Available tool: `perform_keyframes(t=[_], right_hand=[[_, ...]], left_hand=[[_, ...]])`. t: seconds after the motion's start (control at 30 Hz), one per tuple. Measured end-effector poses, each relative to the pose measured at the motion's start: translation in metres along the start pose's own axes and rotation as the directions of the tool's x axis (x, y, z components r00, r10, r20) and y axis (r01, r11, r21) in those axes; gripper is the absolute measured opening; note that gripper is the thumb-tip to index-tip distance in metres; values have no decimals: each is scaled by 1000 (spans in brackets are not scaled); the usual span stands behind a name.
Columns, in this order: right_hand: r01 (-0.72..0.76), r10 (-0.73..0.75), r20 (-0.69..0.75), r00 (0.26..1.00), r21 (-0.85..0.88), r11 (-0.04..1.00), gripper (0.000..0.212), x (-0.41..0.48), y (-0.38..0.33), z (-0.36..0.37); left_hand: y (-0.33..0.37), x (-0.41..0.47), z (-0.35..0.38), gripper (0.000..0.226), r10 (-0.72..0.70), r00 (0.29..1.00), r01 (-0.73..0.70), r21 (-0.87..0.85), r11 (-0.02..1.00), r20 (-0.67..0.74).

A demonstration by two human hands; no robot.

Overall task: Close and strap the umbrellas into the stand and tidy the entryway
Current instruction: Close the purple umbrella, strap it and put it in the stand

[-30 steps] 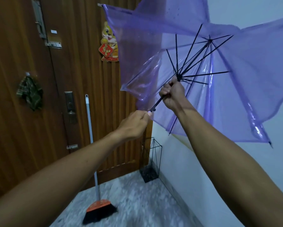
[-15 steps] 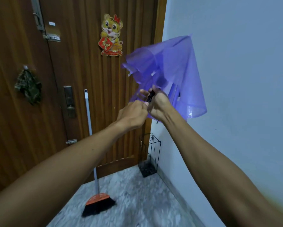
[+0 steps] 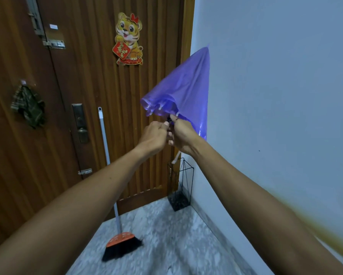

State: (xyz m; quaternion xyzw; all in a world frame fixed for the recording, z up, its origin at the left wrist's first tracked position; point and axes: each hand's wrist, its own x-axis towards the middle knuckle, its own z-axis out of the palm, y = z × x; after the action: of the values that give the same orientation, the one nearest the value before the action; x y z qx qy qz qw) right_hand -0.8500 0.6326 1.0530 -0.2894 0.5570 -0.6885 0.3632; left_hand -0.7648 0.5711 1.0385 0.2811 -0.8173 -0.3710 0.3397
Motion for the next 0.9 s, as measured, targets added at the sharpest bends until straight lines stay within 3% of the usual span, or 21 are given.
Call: perform_keyframes(t=[0.17,0.23,0.33,0.43,0.5,0.6,0.67,0.73,0.8,0.9], right_hand=[[-37,48,23,999,-359,933,46,-24,-8,-13],[72,-106,-78,991,-351,934,37,-23,-13,-18],[207,-363,-294,884,-451,868,36,-9,-18,-20],[226,-362,-266,893,-431,874,41,-1,-32,-10],[211,-307,-226,924,-367,906,62,10,-41,-2],[149,-178,-194,965,-156,976,124,27,-46,3],[130,-140,-201,970,-60,990,134,23,-49,11],[186,-173,-244,954,30,982,122,18,-52,16],[293,-253,-307,917,91,952,88,17,-51,19],[346,-311,-352,883,40,937,38,13,-50,22]], left_hand=[[-15,17,-21,49,-66,989,72,38,997,-134],[-17,18,-27,51,-79,979,88,40,995,-190],[-18,12,-26,53,-51,979,66,68,996,-196],[-12,0,-20,50,9,974,10,79,997,-227],[-7,-6,-16,49,64,970,-43,94,995,-236],[5,-17,-11,52,130,974,-108,121,987,-185],[10,-25,-9,52,199,969,-174,166,971,-146],[11,-28,-9,49,270,956,-242,211,947,-114],[8,-29,-11,48,334,937,-303,238,923,-104],[5,-31,-12,48,373,924,-351,202,914,-82]])
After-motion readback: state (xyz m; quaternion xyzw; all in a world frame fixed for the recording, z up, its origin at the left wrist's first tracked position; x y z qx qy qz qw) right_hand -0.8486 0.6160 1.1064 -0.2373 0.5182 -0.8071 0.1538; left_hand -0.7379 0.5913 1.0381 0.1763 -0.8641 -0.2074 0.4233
